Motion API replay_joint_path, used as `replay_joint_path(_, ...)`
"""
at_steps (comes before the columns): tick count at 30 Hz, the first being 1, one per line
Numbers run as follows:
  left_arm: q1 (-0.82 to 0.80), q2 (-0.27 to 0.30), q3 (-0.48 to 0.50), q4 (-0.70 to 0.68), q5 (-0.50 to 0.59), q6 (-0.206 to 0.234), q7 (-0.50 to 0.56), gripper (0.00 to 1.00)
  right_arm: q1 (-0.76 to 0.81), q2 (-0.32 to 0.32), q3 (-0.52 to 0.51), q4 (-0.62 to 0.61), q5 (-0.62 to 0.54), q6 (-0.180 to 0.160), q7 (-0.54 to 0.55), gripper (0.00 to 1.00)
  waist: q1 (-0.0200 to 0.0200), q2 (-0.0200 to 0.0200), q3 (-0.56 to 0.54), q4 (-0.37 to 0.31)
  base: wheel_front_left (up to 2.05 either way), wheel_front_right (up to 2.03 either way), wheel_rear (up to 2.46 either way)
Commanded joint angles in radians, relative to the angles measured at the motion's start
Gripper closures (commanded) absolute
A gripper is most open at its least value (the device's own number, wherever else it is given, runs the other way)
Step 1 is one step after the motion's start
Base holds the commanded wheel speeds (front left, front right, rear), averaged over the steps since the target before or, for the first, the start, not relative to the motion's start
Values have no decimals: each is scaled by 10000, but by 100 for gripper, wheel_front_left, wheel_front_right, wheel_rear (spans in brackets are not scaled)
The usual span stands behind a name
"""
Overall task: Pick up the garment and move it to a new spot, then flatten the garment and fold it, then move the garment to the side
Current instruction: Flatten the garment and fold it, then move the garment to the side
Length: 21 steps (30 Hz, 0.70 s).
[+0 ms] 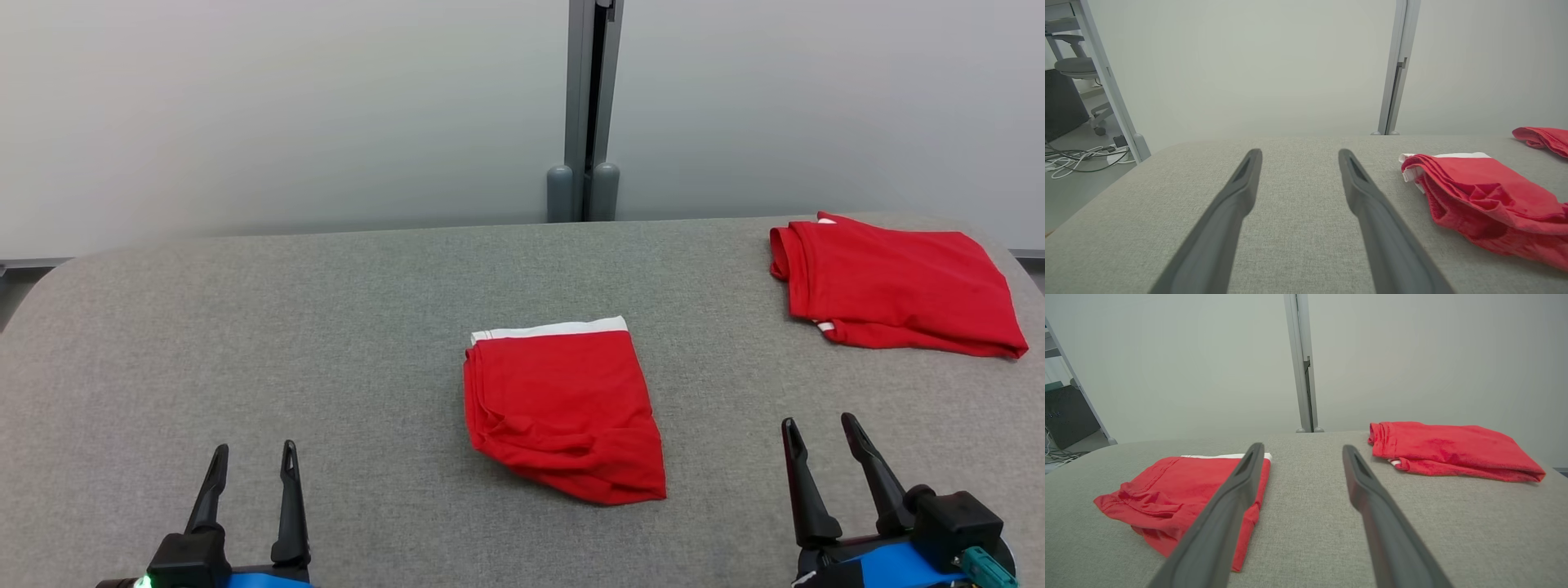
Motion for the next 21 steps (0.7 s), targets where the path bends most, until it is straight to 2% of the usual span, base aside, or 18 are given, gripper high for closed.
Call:
replay_joint_path(1,46,37,-19,23,-1,22,-23,0,104,27,-19,19,-39,5,-27,0,0,-1,5,21,0,0,0)
replay_joint_path(21,-89,49,-90,79,-87,46,-23,0,25,49,101,427,269,5,-28,0,0,-1,-17,249,0,0,0)
